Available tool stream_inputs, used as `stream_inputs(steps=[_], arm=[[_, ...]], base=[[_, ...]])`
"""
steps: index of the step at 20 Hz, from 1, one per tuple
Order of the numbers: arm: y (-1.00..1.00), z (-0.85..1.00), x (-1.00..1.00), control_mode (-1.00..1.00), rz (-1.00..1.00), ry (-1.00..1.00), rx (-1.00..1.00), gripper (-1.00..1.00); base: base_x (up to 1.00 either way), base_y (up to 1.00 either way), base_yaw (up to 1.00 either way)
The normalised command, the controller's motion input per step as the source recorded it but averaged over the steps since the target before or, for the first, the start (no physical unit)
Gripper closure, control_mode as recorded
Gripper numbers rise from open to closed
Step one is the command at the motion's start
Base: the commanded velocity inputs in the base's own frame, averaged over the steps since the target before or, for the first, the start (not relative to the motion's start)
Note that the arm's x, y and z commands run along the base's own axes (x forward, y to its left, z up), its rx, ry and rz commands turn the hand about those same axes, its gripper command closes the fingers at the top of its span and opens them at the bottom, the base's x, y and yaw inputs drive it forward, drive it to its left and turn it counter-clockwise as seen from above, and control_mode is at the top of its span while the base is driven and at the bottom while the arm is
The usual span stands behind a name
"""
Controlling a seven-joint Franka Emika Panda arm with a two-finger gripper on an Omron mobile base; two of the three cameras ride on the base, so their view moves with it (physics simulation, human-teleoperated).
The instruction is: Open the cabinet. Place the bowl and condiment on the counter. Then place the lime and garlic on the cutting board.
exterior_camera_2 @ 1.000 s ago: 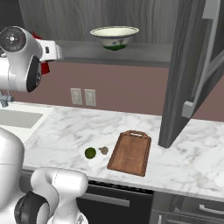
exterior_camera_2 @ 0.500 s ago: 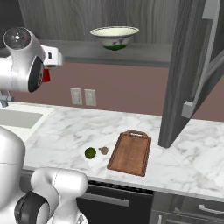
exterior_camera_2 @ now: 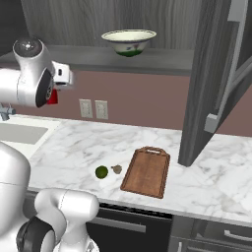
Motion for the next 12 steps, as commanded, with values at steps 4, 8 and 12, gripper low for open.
stream_inputs(steps=[4,8,12], arm=[[0.01,-0.45,0.00,-1.00,0.00,0.11,0.00,1.00],[0.00,-0.41,0.00,-1.00,0.00,0.05,0.00,1.00],[0.04,-0.35,0.00,-1.00,0.00,0.02,0.00,1.00]], base=[[0.00,0.00,0.00],[0.00,0.00,0.00],[0.00,0.00,0.00]])
